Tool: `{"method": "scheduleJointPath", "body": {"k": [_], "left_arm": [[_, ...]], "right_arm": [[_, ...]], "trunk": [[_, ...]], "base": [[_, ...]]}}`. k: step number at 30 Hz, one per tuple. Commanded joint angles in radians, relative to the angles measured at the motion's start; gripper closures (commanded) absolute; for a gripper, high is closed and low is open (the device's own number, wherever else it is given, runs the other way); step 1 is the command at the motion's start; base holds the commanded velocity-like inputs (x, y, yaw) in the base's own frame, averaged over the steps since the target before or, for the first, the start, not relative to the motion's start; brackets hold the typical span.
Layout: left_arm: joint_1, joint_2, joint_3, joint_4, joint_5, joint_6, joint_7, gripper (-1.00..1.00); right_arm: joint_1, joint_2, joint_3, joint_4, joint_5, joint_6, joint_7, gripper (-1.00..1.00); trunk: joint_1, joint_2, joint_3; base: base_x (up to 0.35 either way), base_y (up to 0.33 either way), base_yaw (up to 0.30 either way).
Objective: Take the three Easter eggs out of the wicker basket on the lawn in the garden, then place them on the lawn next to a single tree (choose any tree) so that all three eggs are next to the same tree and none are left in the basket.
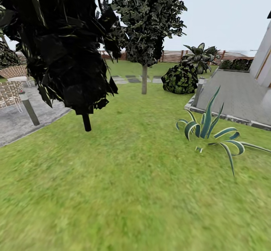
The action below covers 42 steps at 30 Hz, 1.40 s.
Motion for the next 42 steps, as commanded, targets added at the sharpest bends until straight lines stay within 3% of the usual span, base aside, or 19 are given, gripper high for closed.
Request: {"method": "scheduleJointPath", "body": {"k": [1,42], "left_arm": [[0.0,0.0,-0.005,0.0,-0.004,-0.004,0.0,-1.0],[0.0,0.002,0.007,0.001,0.009,-0.015,0.007,-1.0]], "right_arm": [[0.0,0.0,-0.007,0.001,-0.005,-0.005,0.0,-1.0],[0.0,-0.001,-0.007,0.001,-0.005,-0.005,0.0,-1.0]], "trunk": [[0.001,0.0,-0.001],[0.001,0.0,-0.001]], "base": [[0.314,-0.075,0.0],[0.315,-0.075,0.0]]}}
